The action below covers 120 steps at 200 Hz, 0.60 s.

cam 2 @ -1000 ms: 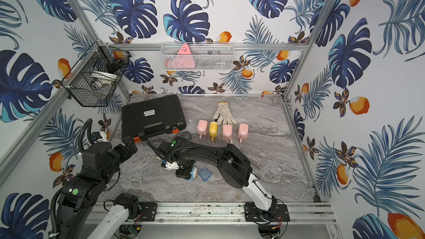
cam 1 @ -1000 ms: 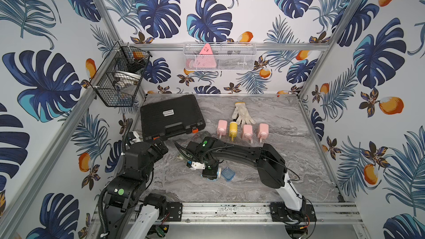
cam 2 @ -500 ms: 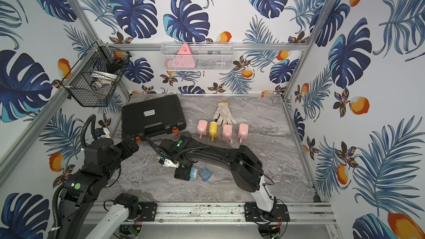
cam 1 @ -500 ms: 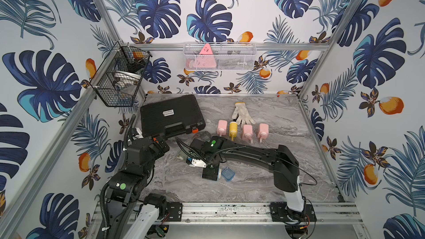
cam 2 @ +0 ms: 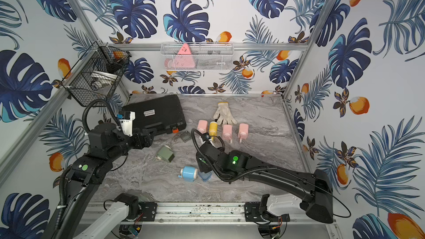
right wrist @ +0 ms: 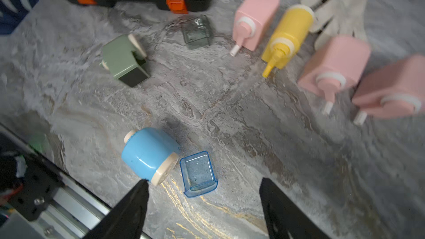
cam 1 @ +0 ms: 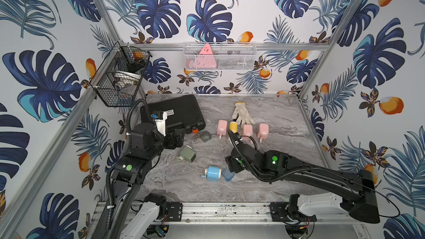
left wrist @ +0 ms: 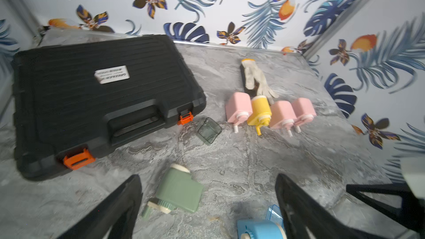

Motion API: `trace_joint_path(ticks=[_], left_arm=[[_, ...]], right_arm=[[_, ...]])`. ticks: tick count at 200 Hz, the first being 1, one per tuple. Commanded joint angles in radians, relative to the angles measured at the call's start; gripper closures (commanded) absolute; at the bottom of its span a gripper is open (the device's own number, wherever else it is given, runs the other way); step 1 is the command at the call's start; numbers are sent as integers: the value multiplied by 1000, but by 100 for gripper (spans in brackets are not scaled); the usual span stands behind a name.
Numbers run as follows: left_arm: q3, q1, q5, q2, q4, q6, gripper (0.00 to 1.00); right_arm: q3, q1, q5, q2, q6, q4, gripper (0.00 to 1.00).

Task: Put the tray back into the pencil sharpener
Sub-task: Place the pencil sharpener at the center of the board.

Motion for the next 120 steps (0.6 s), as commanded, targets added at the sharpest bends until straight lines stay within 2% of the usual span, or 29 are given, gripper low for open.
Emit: trace_joint_path(ticks=[1, 16, 38, 56, 85, 103, 120], left_arm=[[11, -2, 151, 18, 49, 162, 10], [12, -24, 190, 32, 44, 244, 12], [6, -120, 243, 65, -1, 379, 12], [12, -226, 195, 107, -74, 489, 13], [25, -390, 45, 179, -203, 628, 14], [16, -439, 55, 206, -233, 706, 11], [1, -460, 111, 230, -232, 788, 8]], right_arm=[[-98, -1, 4, -82, 431, 14, 22], [-177, -1, -30, -141, 553, 39, 25], [-263, -1, -71, -187, 685, 69, 32], [-310, -2, -105, -189, 742, 101, 35], [-351, 0, -149, -158, 804, 126, 40], [-397, -2, -177, -159, 853, 174, 43], [-445, -3, -209, -172, 899, 248, 45]])
